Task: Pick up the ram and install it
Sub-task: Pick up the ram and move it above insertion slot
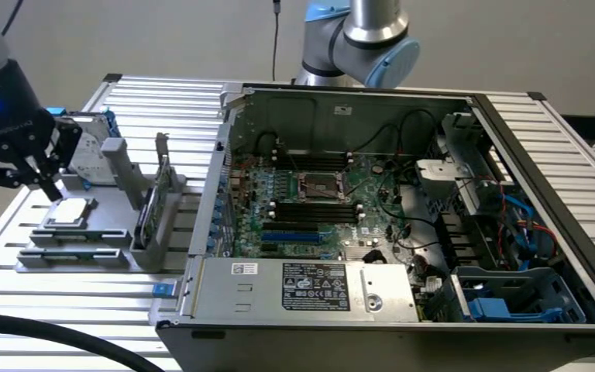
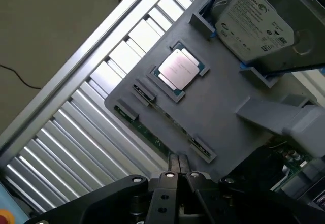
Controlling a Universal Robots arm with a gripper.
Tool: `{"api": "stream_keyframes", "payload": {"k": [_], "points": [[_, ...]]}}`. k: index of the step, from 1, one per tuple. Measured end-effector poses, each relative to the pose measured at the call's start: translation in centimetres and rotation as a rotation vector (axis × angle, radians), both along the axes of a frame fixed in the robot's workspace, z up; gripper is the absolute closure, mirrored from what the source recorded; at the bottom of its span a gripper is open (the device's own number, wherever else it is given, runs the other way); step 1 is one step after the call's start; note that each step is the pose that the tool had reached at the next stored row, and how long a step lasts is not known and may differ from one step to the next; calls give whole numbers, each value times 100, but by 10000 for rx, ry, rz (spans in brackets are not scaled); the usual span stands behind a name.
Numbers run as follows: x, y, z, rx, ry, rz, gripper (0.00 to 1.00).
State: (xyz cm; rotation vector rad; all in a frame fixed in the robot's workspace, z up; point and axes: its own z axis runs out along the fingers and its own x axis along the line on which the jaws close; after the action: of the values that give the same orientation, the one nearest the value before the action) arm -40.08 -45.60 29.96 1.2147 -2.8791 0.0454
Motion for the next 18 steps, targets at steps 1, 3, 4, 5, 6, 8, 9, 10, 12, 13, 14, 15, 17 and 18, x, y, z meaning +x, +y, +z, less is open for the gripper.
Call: {"api": "stream_keyframes", "payload": {"k": [1, 3, 4, 5, 6, 8, 9, 10, 12, 13, 14, 15, 17, 18], "points": [[0, 0, -3, 0, 0, 175, 89], [0, 0, -10, 0, -1, 540, 89], [0, 0, -13, 0, 0, 720, 89], [0, 0, -17, 0, -1, 899, 89], [0, 0, -20, 0, -1, 1091, 89], [0, 0, -27, 0, 0, 1450, 89], [0, 0, -31, 0, 0, 1630, 89], [0, 0, -35, 0, -1, 1810, 89], [0, 0, -43, 0, 0, 2169, 89], [0, 0, -48, 0, -1, 2366, 89], [0, 0, -53, 0, -1, 2546, 89], [0, 0, -57, 1, -1, 2720, 89], [0, 0, -66, 0, 0, 3079, 89], [0, 0, -71, 0, 0, 3276, 89]]}}
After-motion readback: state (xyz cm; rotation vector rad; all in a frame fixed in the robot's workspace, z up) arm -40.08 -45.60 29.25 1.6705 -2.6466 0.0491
